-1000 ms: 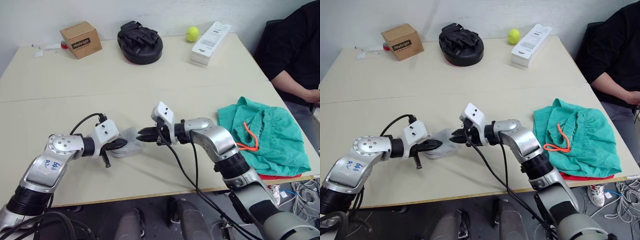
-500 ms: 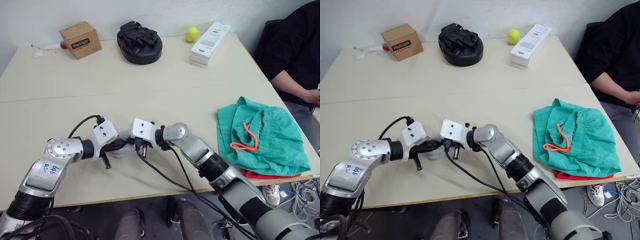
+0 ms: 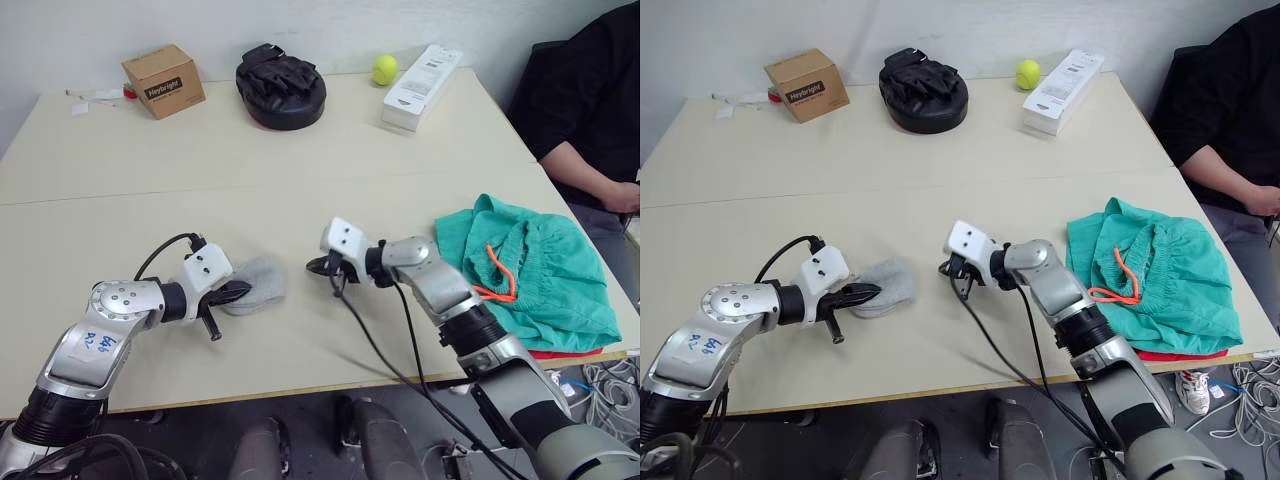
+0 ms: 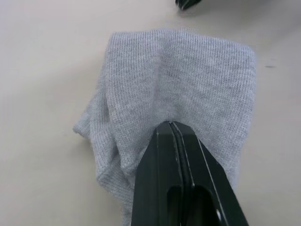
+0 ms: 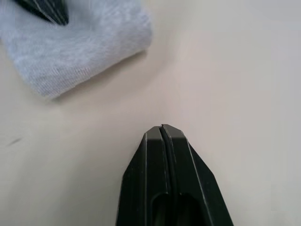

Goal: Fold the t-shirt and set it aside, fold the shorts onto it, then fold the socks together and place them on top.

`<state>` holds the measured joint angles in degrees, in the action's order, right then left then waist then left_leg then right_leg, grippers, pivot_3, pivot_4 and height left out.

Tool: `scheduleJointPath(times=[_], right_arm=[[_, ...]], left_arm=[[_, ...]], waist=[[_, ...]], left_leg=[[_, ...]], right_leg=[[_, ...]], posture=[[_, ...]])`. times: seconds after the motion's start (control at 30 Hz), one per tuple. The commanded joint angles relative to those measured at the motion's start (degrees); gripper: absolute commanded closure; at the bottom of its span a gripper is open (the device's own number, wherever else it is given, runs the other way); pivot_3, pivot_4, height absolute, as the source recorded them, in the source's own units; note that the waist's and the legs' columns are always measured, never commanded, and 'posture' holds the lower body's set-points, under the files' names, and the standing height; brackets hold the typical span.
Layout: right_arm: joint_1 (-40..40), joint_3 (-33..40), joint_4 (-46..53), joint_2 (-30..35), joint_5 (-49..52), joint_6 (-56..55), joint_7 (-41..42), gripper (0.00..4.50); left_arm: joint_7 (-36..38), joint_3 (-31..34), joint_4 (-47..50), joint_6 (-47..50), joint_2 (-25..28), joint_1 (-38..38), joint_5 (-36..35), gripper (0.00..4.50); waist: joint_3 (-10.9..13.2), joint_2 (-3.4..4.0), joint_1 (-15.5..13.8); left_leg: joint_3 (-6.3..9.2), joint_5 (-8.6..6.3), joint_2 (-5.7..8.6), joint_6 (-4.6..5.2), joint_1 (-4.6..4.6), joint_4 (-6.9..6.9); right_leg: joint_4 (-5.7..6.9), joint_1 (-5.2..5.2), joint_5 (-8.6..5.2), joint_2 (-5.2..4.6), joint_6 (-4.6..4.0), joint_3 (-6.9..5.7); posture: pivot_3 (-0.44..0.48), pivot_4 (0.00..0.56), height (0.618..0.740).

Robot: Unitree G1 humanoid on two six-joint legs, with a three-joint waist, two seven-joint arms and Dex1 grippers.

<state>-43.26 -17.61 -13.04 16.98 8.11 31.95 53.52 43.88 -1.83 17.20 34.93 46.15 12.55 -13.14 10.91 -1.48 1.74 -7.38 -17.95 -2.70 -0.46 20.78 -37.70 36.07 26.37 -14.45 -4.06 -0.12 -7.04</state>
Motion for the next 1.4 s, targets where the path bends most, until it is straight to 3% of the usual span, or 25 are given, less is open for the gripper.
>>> scheduleJointPath(times=[0.03, 0.2, 0.43, 0.73, 0.87, 1.2, 1.27, 1.4], right_arm=[[-1.54, 6.14, 3.87, -2.12, 8.94, 15.77, -0.2, 3.9], [-3.08, 7.75, 1.18, -5.44, 13.54, 25.63, -1.25, 2.27], [-5.96, 10.13, -8.29, -13.17, 15.27, 27.19, -6.0, 0.01], [-7.54, 8.53, -16.97, -20.49, 14.24, 25.83, -7.25, 0.01], [-7.14, 7.48, -18.88, -21.32, 12.49, 23.86, -7.92, 0.87], [-4.96, 6.25, -13.74, -19.0, 12.33, 23.79, -7.12, 4.32], [-4.63, 6.57, -12.25, -18.64, 12.6, 23.91, -7.18, 4.48], [-3.49, 7.98, -7.21, -16.56, 14.24, 25.72, -7.13, 4.5]], left_arm=[[-0.1, -0.71, -1.52, 0.47, -0.24, -1.39, 0.89, 4.5], [-0.17, -0.79, -1.7, -0.29, -0.38, -2.21, 1.22, 4.5], [-0.81, -0.52, -1.27, -0.26, -0.66, -2.78, 1.24, 4.5], [-1.23, 0.51, 0.06, 0.46, -0.34, -3.93, 1.02, 4.5], [-1.47, 0.68, 0.34, 0.71, -0.47, -4.01, 0.96, 4.5], [-1.58, 0.78, 0.03, 0.43, -1.01, -3.78, 0.79, 4.5], [-1.6, 1.1, -0.42, 0.57, -1.47, -2.87, 0.27, 4.5], [0.08, 5.39, 0.32, 4.7, -4.14, 0.25, -6.87, 3.64]], waist=[[0.0, 0.0, 0.0], [0.0, 0.0, -0.01], [0.0, 0.0, 0.12], [-0.06, 0.05, 0.65], [-0.08, 0.06, 0.97], [-0.15, 0.03, 1.27], [-0.16, 0.02, 1.24], [-0.15, 0.02, 0.69]], left_leg=[[0.0, -0.01, 0.0, 0.02, 0.0, 0.0], [0.01, -0.12, 0.0, 0.22, 0.0, 0.0], [-0.01, -0.12, 0.01, 0.25, 0.0, 0.0], [-0.04, -0.12, 0.0, 0.23, -0.12, 0.09], [-0.08, -0.04, 0.02, 0.13, -0.39, 0.33], [-0.04, -0.02, 0.02, 0.06, -0.66, 0.5], [-0.01, -0.03, 0.03, 0.02, -0.67, 0.49], [0.05, 0.02, 0.05, 0.07, -0.58, 0.49]], right_leg=[[0.0, -0.01, 0.0, 0.0, 0.0, 0.0], [-0.01, -0.01, 0.01, -0.01, -0.02, 0.0], [0.0, -0.01, 0.01, -0.01, -0.02, 0.0], [0.01, -0.04, 0.02, -0.01, -0.03, 0.04], [-0.08, -0.26, 0.01, -0.01, -0.03, 0.08], [-0.19, -0.56, -0.01, -0.01, -0.05, 0.08], [-0.19, -0.58, -0.01, -0.01, -0.05, 0.07], [-0.21, -0.55, -0.01, -0.01, -0.05, 0.06]], posture=[[0.0, 0.15, 0.74], [0.0, 0.15, 0.74], [0.0, 0.15, 0.74], [0.0, 0.15, 0.74], [0.0, 0.15, 0.74], [0.0, 0.15, 0.74], [0.0, 0.15, 0.74], [0.0, 0.15, 0.74]])
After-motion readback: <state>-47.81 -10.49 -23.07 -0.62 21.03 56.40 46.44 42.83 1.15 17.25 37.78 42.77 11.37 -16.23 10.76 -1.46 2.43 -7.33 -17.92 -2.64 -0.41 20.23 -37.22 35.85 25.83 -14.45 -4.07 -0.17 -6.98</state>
